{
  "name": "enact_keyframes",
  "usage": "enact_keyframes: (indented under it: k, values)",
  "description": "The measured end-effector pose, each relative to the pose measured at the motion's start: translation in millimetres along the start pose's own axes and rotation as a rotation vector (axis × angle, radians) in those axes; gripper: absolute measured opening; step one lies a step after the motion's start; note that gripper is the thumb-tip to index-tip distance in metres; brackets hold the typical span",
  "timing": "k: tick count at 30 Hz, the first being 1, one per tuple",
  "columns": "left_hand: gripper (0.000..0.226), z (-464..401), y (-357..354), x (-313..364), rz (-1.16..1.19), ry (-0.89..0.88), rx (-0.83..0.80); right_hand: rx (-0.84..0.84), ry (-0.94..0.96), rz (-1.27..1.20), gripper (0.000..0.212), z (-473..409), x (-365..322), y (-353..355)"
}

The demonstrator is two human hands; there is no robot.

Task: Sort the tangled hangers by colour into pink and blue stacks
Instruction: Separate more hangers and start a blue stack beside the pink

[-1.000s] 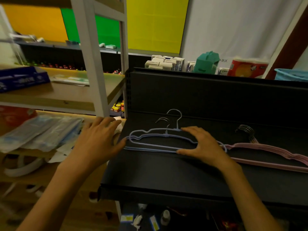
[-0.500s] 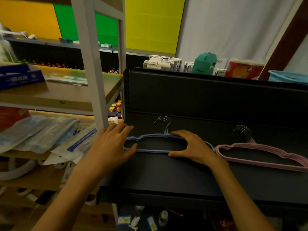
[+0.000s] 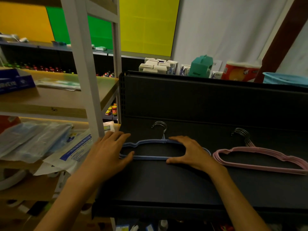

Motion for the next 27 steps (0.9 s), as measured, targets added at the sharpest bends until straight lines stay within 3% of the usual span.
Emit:
enact_keyframes:
  k: [7, 13, 27]
  values:
    - [0.070, -6, 1, 4, 0.014, -0.018, -0.004, 0.032, 0.018, 0.083, 0.082, 5, -3, 4]
    - [0.070, -23, -7, 36, 0.015, -0.081, 0.003, 0.287, -0.017, 0.205, 0.065, 41, 5, 41]
    - [0.070, -51, -46, 250, 0.065, -0.455, -0.017, 0.568, -0.320, 0.280, 0.054, 212, 136, 133]
Point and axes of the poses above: each hand's wrist, its own z-axis away from the middle knuckle, its own y-axis out of the back of the hand, x = y × z, the point moved 1 cm from there along -z, towards the middle knuckle, and after that the axes turned 6 degrees about x, right-handed, at the moved point
